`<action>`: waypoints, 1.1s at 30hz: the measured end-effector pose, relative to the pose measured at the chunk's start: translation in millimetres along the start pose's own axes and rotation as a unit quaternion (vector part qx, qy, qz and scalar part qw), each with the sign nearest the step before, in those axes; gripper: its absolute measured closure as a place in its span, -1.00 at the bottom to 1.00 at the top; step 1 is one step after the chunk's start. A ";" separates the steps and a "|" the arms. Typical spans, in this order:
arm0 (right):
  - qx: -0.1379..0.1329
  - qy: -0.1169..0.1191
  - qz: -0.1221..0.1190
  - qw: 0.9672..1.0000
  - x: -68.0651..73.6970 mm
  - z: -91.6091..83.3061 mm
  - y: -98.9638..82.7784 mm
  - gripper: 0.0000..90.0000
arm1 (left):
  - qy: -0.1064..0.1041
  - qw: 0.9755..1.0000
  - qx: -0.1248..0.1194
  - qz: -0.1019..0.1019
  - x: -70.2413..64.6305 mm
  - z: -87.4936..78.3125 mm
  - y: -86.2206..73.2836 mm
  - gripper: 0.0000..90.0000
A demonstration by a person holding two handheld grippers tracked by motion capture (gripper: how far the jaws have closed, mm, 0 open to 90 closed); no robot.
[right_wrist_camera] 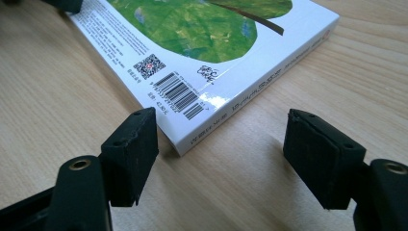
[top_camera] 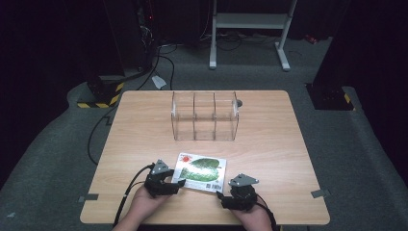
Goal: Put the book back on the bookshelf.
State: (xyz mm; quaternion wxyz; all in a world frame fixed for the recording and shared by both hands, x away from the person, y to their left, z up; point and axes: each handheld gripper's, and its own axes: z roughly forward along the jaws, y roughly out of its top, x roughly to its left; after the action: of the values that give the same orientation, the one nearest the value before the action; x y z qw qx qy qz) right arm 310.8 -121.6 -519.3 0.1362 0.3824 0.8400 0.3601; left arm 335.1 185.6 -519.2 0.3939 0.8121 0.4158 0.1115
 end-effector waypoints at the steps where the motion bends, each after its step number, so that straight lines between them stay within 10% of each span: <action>1: 0.000 -0.001 0.001 1.000 -1.9 0.0 0.3 -0.38 | -0.001 1.000 0.000 -0.001 -1.0 -0.2 -0.3 -0.25; 14: -0.004 -0.029 0.033 0.999 -19.4 -0.9 1.3 -0.29 | -0.009 1.000 0.003 0.020 -9.0 1.6 0.2 -0.23; 33: -0.008 0.017 0.014 1.000 2.0 2.1 5.0 -0.13 | 0.005 1.000 -0.018 -0.007 -4.0 0.7 2.5 -0.06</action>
State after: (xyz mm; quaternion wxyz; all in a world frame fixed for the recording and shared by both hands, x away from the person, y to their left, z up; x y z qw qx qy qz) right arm 313.2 -116.8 -517.2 0.1203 0.3870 0.8338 0.3748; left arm 334.4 181.3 -517.3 0.4074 0.8013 0.4213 0.1199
